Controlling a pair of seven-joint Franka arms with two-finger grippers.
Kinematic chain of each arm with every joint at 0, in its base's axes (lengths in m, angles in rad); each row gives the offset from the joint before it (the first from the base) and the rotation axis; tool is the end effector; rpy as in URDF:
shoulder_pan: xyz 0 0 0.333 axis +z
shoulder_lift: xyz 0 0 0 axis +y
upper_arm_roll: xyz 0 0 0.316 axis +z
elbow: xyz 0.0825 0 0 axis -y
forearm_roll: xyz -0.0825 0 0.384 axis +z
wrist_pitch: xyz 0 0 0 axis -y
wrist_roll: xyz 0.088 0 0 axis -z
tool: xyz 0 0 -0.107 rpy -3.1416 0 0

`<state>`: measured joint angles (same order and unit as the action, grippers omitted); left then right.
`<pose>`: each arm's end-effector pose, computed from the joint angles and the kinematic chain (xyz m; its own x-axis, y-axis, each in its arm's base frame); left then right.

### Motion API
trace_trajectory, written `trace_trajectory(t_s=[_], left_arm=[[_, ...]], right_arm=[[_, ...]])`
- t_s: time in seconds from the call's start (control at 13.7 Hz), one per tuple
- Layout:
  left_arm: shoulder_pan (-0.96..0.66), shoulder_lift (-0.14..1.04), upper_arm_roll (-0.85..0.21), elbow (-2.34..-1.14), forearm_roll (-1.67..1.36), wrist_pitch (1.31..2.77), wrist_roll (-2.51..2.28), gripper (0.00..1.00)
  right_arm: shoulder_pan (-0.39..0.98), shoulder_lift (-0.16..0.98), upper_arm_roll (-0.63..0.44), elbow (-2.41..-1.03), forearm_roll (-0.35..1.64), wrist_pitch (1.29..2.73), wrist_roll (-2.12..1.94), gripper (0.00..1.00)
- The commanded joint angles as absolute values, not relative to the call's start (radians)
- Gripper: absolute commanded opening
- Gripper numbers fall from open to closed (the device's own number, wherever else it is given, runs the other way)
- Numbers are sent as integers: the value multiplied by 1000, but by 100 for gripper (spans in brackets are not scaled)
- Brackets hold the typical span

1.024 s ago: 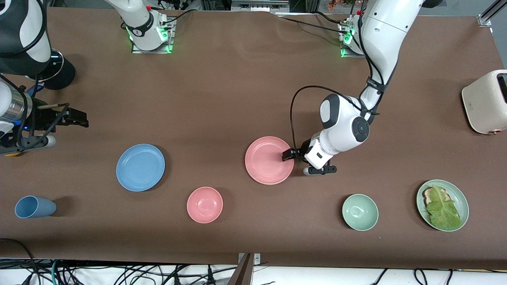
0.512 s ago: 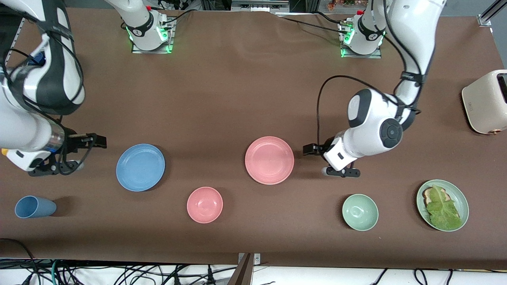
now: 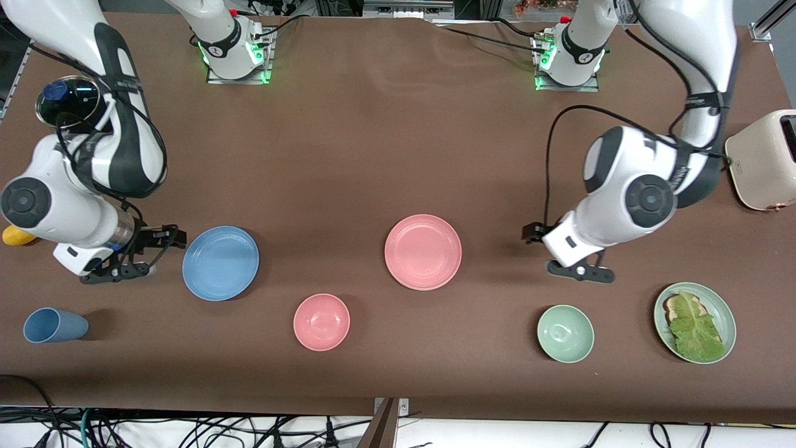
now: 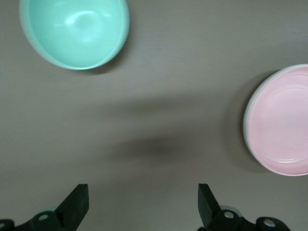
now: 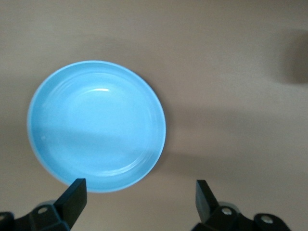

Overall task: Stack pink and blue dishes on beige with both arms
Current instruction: 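Retract the left gripper while the right gripper reaches the blue plate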

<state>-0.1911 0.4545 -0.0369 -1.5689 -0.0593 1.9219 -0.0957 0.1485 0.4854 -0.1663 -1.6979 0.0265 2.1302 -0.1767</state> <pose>0.6534 -0.1527 0.3720 0.9882 -0.1085 -0.1081 -0.1026 -0.9930 0.0594 0.6644 0.0004 0.3130 0.9857 0.1592 -0.0553 0.1618 -0.9857 0.0465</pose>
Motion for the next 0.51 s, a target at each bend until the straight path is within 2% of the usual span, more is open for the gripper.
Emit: trace_trajectory(t_s=[0.0, 0.44], left_arm=[[-121, 388, -44, -1569, -31, 1847, -89, 100], [13, 333, -51, -1568, 29, 1836, -86, 100]], right_arm=[[109, 557, -161, -1695, 41, 2210, -192, 99], [110, 649, -153, -1697, 106, 2327, -193, 99]])
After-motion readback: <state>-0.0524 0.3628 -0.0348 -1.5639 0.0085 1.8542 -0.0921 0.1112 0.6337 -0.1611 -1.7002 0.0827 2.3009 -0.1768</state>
